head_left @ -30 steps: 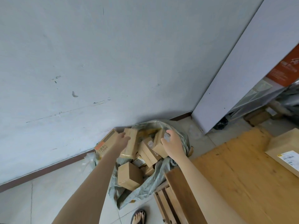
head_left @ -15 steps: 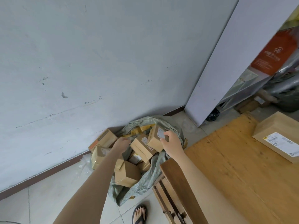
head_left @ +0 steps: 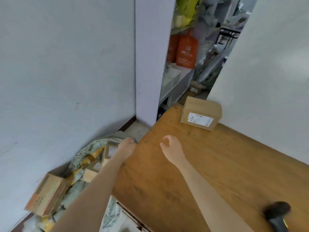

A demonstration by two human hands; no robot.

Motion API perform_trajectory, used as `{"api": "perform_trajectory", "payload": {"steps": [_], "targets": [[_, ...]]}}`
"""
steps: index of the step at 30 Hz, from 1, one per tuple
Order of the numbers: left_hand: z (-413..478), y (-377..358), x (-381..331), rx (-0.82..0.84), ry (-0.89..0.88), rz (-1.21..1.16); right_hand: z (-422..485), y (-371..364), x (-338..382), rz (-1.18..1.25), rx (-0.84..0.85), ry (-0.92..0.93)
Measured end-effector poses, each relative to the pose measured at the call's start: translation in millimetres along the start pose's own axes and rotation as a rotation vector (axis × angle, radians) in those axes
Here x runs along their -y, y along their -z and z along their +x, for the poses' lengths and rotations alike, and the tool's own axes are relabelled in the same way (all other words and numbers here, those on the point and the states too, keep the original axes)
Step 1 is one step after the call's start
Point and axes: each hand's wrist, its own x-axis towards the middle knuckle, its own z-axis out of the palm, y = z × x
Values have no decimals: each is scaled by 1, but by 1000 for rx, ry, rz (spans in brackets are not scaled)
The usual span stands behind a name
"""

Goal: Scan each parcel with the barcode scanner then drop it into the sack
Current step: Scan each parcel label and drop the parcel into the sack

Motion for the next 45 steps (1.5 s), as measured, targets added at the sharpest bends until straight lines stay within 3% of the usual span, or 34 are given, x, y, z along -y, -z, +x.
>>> {"api": "perform_trajectory", "payload": {"steps": [7, 12, 18, 27, 36, 41, 45], "targets": [[-1, -128, -124, 191, -267, 166, 2, 129, -91, -66, -151, -150], [8, -189, -173, 186, -351, 242, 15, 186, -134, -96, -177, -204], [41, -200, -197, 190, -370, 338, 52, 201, -148, -97, -177, -226], [116, -199, -227, 38, -416, 543, 116, 208, -145, -128, -165, -289], [147, -200, -231, 60, -477, 333, 158, 206, -147, -86, -100, -284], [140, -196, -226, -14, -370, 163, 153, 201, -143, -57, -192, -301], [120, -190, -225, -18, -372, 91, 128, 200, -140, -170, -284, -376]]}}
